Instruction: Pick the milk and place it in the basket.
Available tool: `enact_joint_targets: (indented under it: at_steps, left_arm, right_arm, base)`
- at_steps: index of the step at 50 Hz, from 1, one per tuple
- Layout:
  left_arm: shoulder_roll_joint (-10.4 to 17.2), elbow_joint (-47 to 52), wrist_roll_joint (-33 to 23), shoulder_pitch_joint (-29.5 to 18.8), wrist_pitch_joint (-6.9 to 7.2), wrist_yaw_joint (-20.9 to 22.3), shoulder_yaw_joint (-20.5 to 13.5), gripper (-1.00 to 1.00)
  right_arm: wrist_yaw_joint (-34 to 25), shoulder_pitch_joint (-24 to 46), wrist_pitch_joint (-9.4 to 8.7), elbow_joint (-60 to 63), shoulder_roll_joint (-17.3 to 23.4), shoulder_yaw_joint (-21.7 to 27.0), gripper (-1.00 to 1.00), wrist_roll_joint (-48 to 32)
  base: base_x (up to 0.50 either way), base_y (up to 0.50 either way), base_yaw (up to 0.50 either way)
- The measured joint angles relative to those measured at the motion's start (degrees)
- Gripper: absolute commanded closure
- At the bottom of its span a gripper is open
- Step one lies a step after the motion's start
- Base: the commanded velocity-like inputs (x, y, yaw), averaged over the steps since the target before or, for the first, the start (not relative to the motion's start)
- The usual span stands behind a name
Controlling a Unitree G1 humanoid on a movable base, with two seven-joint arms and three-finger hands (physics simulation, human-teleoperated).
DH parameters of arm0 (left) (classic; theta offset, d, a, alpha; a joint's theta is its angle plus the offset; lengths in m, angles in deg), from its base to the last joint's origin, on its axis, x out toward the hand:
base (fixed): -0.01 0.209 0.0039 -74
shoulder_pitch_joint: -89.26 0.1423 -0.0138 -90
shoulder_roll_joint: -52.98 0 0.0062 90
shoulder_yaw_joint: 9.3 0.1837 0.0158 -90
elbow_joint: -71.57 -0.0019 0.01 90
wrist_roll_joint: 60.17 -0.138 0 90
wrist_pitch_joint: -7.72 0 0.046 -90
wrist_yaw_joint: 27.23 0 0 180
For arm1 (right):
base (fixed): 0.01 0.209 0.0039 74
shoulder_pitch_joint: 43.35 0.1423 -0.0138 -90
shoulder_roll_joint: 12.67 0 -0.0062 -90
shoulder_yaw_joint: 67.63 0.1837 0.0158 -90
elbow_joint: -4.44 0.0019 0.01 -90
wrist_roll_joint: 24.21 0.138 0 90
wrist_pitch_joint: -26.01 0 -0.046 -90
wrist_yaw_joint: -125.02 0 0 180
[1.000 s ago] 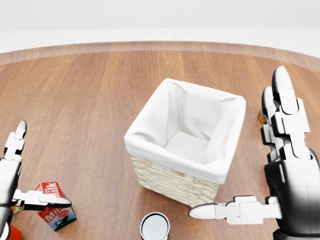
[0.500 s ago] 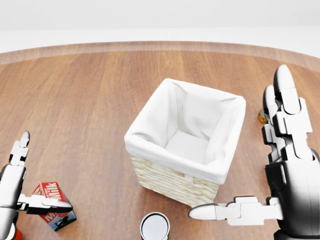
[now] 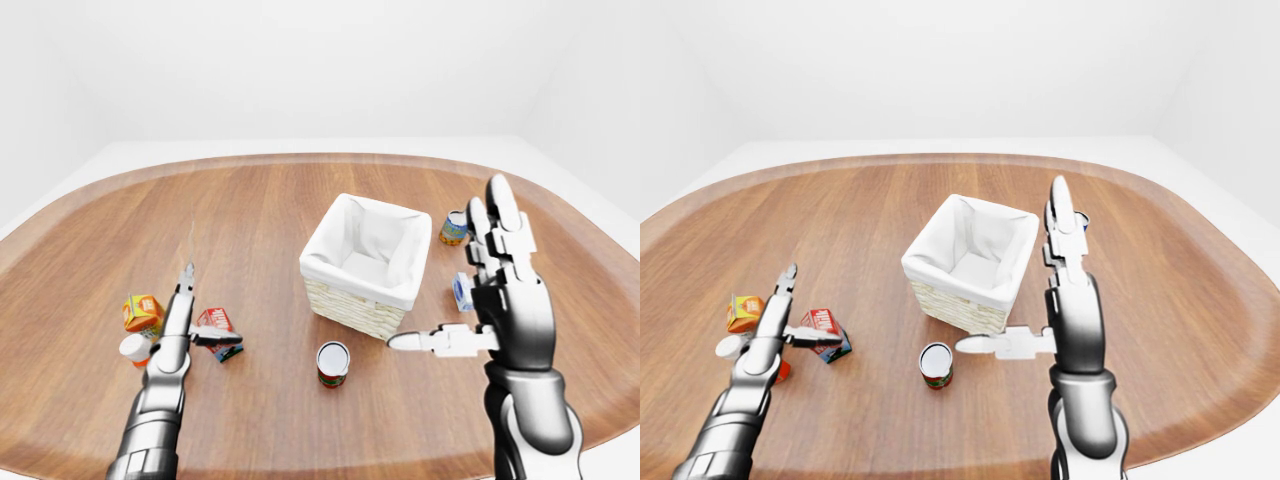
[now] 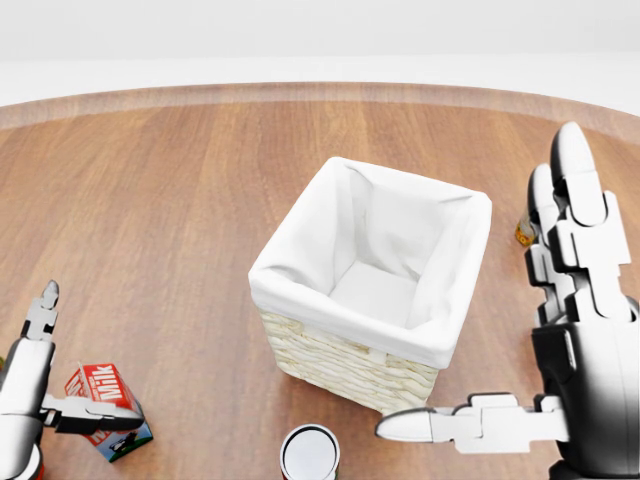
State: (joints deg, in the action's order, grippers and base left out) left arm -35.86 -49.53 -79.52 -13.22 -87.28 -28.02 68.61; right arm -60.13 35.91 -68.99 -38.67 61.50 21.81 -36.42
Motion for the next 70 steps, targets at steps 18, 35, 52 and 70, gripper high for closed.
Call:
enact_joint_targets:
  at_steps: [18, 35, 52, 70]
  left_arm:
    - [1.7, -14.0, -0.8, -4.9, 0.0, -4.5, 1.9, -1.0]
    - [3.2, -29.8, -1.9, -10.2, 0.0, -9.1, 4.7, 0.23]
    - [3.2, -34.3, -0.6, -11.9, 0.0, -7.4, 5.4, 1.0]
    - [3.0, -32.3, -3.3, -10.9, 0.01, -6.7, 5.1, 1.0]
  right_arm:
    - [-0.1, 0.0, 0.0, 0.6, 0.0, -0.1, -1.0, 0.0]
    - [0.1, -0.1, 0.0, 0.4, 0.0, -0.1, -1.0, 0.0]
    - [0.2, -0.2, 0.0, 0.0, 0.0, 0.0, -1.0, 0.1]
    - [0.3, -0.4, 0.0, -0.3, 0.0, -0.1, -1.0, 0.1]
  base:
    - [0.0, 0.0, 0.0]
    - [0.0, 0.0, 0.0]
    - [0.0, 0.0, 0.0]
    - [0.0, 0.0, 0.0]
